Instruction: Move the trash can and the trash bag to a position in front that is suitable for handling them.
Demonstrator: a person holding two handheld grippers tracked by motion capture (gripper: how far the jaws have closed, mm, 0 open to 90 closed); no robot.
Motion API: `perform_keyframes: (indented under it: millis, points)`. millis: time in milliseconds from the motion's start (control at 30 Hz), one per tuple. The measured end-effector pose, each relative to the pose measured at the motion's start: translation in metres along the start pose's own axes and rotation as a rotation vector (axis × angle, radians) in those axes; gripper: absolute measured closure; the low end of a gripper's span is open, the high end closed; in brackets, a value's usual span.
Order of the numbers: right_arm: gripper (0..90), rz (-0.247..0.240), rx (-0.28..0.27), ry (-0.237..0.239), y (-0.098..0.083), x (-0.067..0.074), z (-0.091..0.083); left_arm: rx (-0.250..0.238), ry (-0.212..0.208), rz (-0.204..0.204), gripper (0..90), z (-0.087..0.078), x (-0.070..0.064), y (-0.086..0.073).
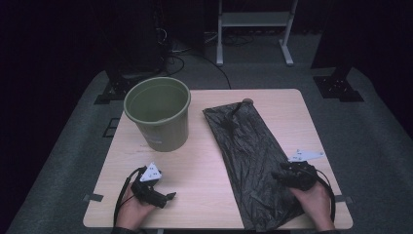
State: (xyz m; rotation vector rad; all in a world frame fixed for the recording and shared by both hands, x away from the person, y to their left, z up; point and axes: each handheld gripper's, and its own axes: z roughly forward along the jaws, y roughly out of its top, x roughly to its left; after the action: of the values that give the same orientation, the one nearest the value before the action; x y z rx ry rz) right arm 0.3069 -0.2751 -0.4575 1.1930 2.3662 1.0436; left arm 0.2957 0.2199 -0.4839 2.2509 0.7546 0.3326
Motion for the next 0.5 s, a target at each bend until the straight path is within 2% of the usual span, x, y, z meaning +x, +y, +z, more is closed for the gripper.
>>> perform_keyframes:
  millis: [133, 200, 267, 367, 400, 433, 500]
  points:
    - [44.3, -0.007, 0.015, 0.015, 0.005, 0.002, 0.012, 0.0, 0.0, 0.0, 0.0, 0.0, 0.0, 0.0]
    - [44.6, -0.016, 0.045, 0.017, 0.007, 0.005, 0.021, 0.0, 0.0, 0.0, 0.0, 0.0, 0.0, 0.0]
    - [44.6, -0.018, 0.053, 0.02, 0.007, 0.006, 0.023, 0.0, 0.0, 0.0, 0.0, 0.0, 0.0, 0.0]
    - [46.6, -0.058, 0.082, -0.006, 0.008, 0.013, 0.029, 0.0, 0.0, 0.0, 0.0, 0.0, 0.0, 0.0]
    - [50.3, -0.064, 0.086, -0.01, 0.008, 0.014, 0.029, 0.0, 0.0, 0.0, 0.0, 0.0, 0.0, 0.0]
    - [50.3, -0.064, 0.086, -0.01, 0.008, 0.014, 0.029, 0.0, 0.0, 0.0, 0.0, 0.0, 0.0, 0.0]
    - [62.5, -0.062, 0.085, -0.008, 0.008, 0.017, 0.029, 0.0, 0.0, 0.0, 0.0, 0.0, 0.0, 0.0]
